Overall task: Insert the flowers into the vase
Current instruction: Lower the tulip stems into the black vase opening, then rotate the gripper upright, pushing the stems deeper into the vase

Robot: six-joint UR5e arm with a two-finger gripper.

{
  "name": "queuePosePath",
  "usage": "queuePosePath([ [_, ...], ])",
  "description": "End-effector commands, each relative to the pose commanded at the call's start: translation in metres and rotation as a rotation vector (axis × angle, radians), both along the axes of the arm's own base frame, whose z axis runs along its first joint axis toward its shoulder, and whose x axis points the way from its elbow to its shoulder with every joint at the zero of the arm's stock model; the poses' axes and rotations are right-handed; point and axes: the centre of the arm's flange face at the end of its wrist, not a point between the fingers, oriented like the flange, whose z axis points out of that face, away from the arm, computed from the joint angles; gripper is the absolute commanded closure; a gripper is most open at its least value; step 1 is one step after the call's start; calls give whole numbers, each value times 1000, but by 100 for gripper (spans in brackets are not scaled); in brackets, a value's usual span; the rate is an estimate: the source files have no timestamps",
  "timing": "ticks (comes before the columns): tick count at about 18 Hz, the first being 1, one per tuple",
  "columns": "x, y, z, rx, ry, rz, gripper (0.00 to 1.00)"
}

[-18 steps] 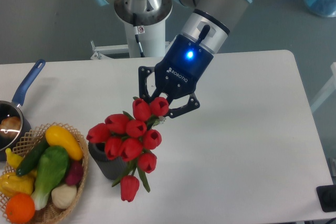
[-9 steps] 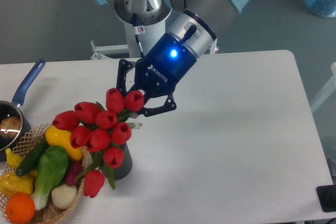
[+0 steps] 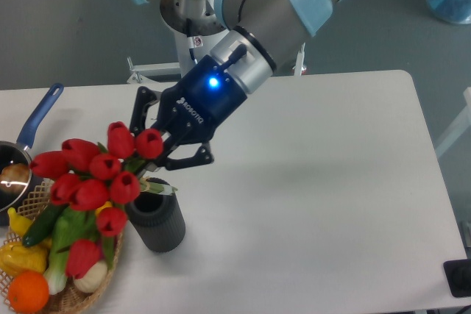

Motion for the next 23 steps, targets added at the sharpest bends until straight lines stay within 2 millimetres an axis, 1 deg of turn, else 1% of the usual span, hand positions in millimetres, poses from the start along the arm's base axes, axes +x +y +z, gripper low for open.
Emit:
queuePosePath([
  [2, 0, 3, -5, -5, -6, -4, 100],
  [3, 4, 6, -8, -5, -14, -15, 100],
  [5, 6, 7, -8, -4, -13, -19, 100],
  [16, -1, 4, -9, -6, -14, -7, 100],
  [18, -1, 4, -15, -15, -16, -5, 100],
  [21, -1, -1, -34, -19, -6, -12, 100],
  [23, 0, -4, -41, -24, -10, -11, 100],
])
